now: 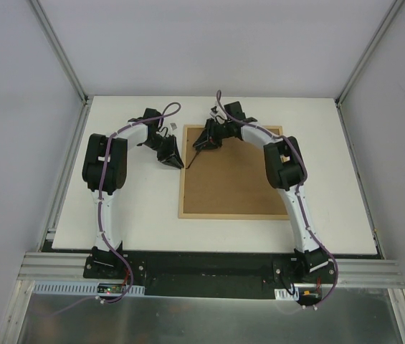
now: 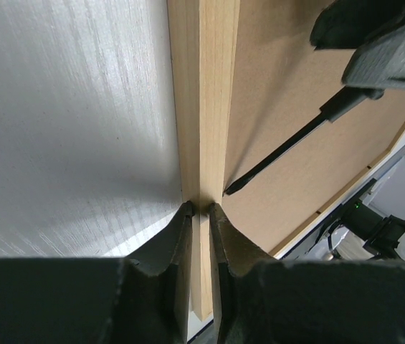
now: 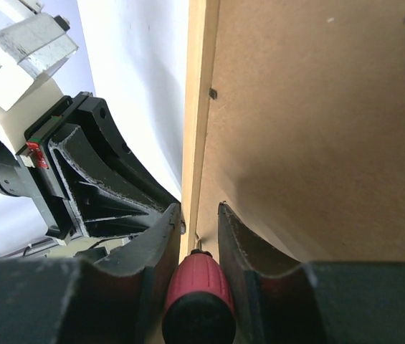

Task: Take the photo out of the frame
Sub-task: Release the photo frame item from the photo frame.

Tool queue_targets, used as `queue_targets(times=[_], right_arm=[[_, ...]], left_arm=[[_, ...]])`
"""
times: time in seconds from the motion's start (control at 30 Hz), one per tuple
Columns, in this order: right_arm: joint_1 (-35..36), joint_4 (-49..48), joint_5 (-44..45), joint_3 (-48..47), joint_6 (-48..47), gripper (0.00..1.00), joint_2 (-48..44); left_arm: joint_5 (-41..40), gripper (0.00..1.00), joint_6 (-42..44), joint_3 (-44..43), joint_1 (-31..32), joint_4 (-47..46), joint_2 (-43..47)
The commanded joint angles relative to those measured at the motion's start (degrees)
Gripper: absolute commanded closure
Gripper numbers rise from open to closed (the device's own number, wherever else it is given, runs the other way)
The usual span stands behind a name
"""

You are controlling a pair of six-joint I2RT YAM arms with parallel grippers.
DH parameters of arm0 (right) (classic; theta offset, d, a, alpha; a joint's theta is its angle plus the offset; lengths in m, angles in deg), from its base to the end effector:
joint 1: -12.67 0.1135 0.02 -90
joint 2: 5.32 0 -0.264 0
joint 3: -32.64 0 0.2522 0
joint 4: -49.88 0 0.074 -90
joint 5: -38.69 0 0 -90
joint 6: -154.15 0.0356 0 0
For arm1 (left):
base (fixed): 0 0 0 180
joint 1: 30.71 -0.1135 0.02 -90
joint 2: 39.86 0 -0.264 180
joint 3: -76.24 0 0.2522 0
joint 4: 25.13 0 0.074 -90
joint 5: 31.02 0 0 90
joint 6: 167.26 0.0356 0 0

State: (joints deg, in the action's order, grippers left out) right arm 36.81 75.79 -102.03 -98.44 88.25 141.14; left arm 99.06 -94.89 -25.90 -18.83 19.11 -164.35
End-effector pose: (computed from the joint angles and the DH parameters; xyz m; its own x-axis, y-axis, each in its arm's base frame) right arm 0.4959 0.2524 0.1288 -0.8721 -0.1076 -0.4773 -0.4750 0.4205 0.7731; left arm 0.4288 -0.1136 0.1423 -0.9794 -0.0308 -0.1997 0.1167 0.7206 -0.6834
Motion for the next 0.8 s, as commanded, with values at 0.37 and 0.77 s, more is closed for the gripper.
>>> queue_targets(times=[0.37, 0.77], right_arm=[[4.51, -5.9, 0.18, 4.2, 1.39, 0.99, -2.39], [-0.41, -2.47, 1.32, 3.41, -3.44, 1.0, -9.61]], left_arm=[[-1.31, 0.91, -1.97, 3.21, 0.78, 0.11, 1.35], [-2.9, 0.92, -1.71, 4.18, 0.69, -0.07, 2.58]])
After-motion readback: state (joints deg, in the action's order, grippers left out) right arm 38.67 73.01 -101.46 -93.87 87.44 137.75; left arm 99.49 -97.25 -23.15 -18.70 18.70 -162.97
